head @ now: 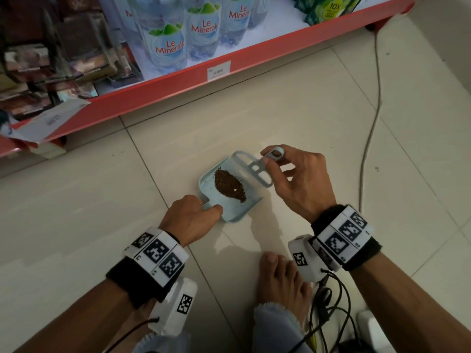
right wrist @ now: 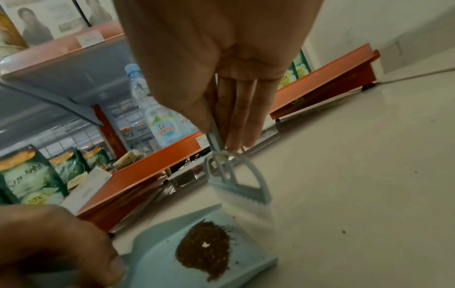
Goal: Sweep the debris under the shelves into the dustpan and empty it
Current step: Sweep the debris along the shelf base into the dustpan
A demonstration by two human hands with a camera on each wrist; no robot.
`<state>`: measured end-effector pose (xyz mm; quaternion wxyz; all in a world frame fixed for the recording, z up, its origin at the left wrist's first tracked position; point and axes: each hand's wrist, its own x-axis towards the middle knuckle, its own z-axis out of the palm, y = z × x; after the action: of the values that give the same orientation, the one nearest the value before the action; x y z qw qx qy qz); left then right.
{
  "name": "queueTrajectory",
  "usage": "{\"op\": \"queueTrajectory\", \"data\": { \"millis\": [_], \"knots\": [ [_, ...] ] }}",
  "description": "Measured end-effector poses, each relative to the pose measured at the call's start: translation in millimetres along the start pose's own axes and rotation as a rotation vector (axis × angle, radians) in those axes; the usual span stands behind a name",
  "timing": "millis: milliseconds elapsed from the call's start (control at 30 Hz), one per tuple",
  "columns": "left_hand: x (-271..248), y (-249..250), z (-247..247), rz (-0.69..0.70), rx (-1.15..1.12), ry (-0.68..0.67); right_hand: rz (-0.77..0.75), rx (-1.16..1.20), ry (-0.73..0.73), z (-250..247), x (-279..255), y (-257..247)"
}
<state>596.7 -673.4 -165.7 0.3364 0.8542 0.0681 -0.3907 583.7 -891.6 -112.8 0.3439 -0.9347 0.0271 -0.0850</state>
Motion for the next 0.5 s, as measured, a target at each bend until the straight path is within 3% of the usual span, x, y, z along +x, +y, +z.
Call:
{"op": "queueTrajectory", "data": {
  "millis": [133,233,400,500],
  "knots": [
    [-1.6,-1.2,-0.4,-0.004,-0.013,-0.018,-0.007,-0.160,0.007,0.3,1.1,2.5],
    [-2.6,-0.9,-1.9,-0.004,-0.027,-0.030,-0.026,-0.103,-0.093,2.4,-2.6,-1.0],
    [-2.2,-3.1,-1.0,0.010,-0.018,-0.007,-0.005,-0.129,0.006,2.2,-0.8,-2.8],
    [-3.1,-3.0,-1.1,0.010,-0.027,-0.009,-0.027,-0.149,-0.074,4.3,-1.5,-5.4]
  ]
}}
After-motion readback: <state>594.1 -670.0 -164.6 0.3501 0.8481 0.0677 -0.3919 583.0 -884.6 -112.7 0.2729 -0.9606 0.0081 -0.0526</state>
